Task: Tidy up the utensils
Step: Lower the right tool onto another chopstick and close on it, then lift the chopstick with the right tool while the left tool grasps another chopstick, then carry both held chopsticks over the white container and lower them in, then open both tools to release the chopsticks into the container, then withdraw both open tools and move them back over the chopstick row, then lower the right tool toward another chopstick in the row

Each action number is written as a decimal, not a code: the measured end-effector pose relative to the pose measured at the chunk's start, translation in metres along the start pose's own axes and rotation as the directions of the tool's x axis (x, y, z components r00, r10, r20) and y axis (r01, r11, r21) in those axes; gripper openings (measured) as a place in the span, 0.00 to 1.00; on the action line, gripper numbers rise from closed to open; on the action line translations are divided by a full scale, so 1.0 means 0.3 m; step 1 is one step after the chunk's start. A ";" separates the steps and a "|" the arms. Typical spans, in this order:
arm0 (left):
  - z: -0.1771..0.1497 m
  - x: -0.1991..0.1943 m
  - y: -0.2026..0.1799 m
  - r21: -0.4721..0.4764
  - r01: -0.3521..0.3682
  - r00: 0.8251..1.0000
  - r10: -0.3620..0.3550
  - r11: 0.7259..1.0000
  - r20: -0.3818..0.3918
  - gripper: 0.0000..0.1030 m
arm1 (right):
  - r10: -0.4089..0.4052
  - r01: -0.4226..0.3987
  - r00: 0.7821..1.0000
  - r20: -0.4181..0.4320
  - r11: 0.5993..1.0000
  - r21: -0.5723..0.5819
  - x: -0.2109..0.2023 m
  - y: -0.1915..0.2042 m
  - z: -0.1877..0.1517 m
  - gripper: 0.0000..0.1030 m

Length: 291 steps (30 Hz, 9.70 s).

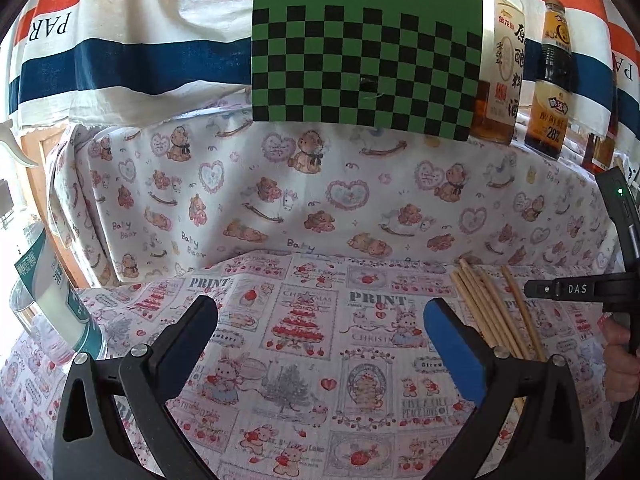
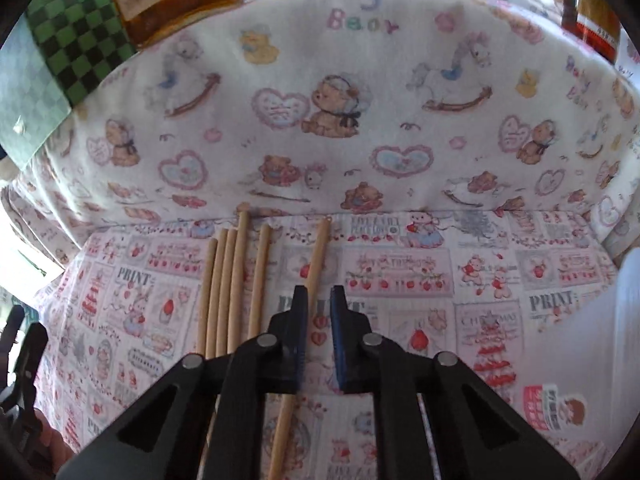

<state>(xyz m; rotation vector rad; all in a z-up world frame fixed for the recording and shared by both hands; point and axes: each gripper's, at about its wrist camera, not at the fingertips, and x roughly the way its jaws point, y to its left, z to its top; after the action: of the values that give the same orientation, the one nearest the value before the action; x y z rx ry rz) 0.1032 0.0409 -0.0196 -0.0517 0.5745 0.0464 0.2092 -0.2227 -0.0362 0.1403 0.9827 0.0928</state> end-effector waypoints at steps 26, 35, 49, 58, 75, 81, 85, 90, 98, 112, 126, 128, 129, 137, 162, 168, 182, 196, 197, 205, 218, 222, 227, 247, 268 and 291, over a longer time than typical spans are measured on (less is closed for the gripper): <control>0.007 0.022 -0.035 0.067 -0.028 0.999 0.030 0.997 -0.034 0.99 | -0.081 0.081 0.996 -0.033 0.997 -0.013 0.159 0.060 0.128 0.07; 0.003 0.036 -0.011 0.044 -0.068 0.995 0.071 0.997 -0.066 0.99 | -0.009 0.051 0.976 0.219 0.982 -0.185 -0.085 0.189 0.069 0.06; 0.210 0.101 -0.192 -0.041 0.070 0.935 -0.079 0.997 -0.345 0.52 | 0.122 0.023 0.782 0.611 0.974 -0.223 -0.663 0.145 -0.028 0.06; 0.136 0.299 -0.346 -0.119 0.143 0.882 -0.181 0.983 -0.436 0.20 | 0.110 0.003 0.761 0.640 0.985 -0.172 -0.776 -0.013 0.001 0.06; 0.151 0.402 -0.437 -0.020 0.086 0.901 -0.086 0.996 -0.426 0.17 | 0.095 -0.022 0.727 0.680 0.993 -0.115 -0.844 -0.089 0.009 0.06; 0.150 0.447 -0.476 -0.015 0.089 0.887 -0.086 0.996 -0.453 0.16 | 0.092 -0.025 0.723 0.685 0.994 -0.108 -0.857 -0.102 0.009 0.06; 0.140 0.454 -0.492 -0.007 0.134 0.869 -0.121 0.991 -0.480 0.15 | 0.089 -0.029 0.725 0.683 0.995 -0.098 -0.856 -0.116 0.015 0.06; 0.151 0.476 -0.505 -0.029 0.057 0.846 -0.064 0.998 -0.530 0.15 | 0.086 -0.034 0.720 0.689 0.995 -0.089 -0.867 -0.130 0.014 0.06; 0.138 0.460 -0.392 -0.066 0.070 0.868 -0.094 0.995 -0.488 0.13 | 0.093 -0.046 0.706 0.702 0.995 -0.086 -0.895 -0.144 0.009 0.06; 0.148 0.469 -0.370 -0.030 0.044 0.855 -0.053 0.999 -0.515 0.09 | 0.084 -0.050 0.722 0.686 0.996 -0.069 -0.872 -0.155 0.022 0.06; 0.179 0.519 -0.418 0.022 -0.017 0.841 0.027 1.000 -0.540 0.09 | 0.090 -0.060 0.714 0.694 0.996 -0.067 -0.893 -0.166 0.017 0.06; 0.176 0.529 -0.444 0.027 -0.035 0.848 0.044 0.999 -0.528 0.09 | 0.087 -0.057 0.714 0.694 0.996 -0.066 -0.894 -0.168 0.016 0.06; 0.178 0.536 -0.451 0.030 -0.038 0.846 0.048 0.999 -0.531 0.09 | 0.084 -0.054 0.713 0.696 0.996 -0.065 -0.896 -0.169 0.015 0.06; 0.234 0.439 -0.530 0.067 0.079 0.872 -0.036 0.995 -0.489 0.06 | 0.110 -0.088 0.699 0.707 0.994 -0.067 -0.928 -0.186 0.011 0.06; 0.563 -0.504 -0.642 0.095 0.301 0.899 -0.316 0.949 0.304 0.06 | 0.094 -0.077 0.626 0.774 0.995 -0.058 -1.087 -0.285 -0.053 0.06; 0.560 -0.565 -0.729 0.140 0.395 0.837 -0.419 0.908 0.352 0.06 | 0.022 -0.084 0.633 0.774 0.996 0.040 -1.074 -0.397 -0.022 0.06; 0.525 -0.539 -0.910 0.234 0.453 0.808 -0.508 0.860 0.300 0.06 | 0.005 -0.128 0.804 0.594 0.978 0.164 -0.851 -0.545 0.100 0.06; 0.407 -0.346 -1.002 0.222 0.418 0.861 -0.462 0.881 0.212 0.06 | 0.096 -0.215 0.897 0.431 0.947 0.237 -0.707 -0.621 0.147 0.07; 0.406 -0.334 -0.997 0.210 0.425 0.862 -0.465 0.880 0.203 0.06 | 0.101 -0.219 0.896 0.432 0.948 0.233 -0.708 -0.620 0.147 0.08; 0.416 -0.318 -0.963 0.200 0.442 0.855 -0.478 0.874 0.199 0.06 | 0.140 -0.248 0.891 0.433 0.947 0.203 -0.705 -0.600 0.149 0.39; 0.474 -0.519 -0.732 0.211 0.209 0.878 -0.278 0.955 0.389 0.56 | 0.102 -0.183 0.816 0.569 0.979 0.088 -0.880 -0.483 0.094 0.63; 0.479 -0.589 -0.630 0.223 0.119 0.870 -0.210 0.968 0.447 0.73 | 0.107 -0.172 0.780 0.617 0.984 0.047 -0.941 -0.407 0.059 0.67; 0.492 -0.698 -0.479 0.186 0.052 0.869 -0.137 0.981 0.476 0.83 | 0.100 -0.116 0.745 0.660 0.993 -0.021 -0.999 -0.315 0.013 0.71; 0.472 -0.780 -0.111 0.082 0.154 0.868 -0.175 0.985 0.464 0.94 | 0.044 0.064 0.730 0.682 0.989 -0.132 -1.031 -0.003 -0.137 0.76; 0.155 -0.275 0.064 -0.146 0.118 0.951 -0.069 0.982 0.301 0.94 | 0.109 -0.019 0.865 0.491 0.983 -0.184 -0.722 0.151 -0.067 0.76; 0.046 -0.049 0.025 -0.087 0.004 0.982 0.012 0.996 0.186 0.99 | 0.063 -0.060 0.998 0.019 0.992 -0.111 -0.070 0.121 0.029 0.12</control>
<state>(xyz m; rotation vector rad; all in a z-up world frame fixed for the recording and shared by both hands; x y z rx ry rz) 0.0979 0.0489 -0.0004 -0.1297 0.3847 0.0794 0.2043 -0.1905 -0.0083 0.0701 0.9491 0.2011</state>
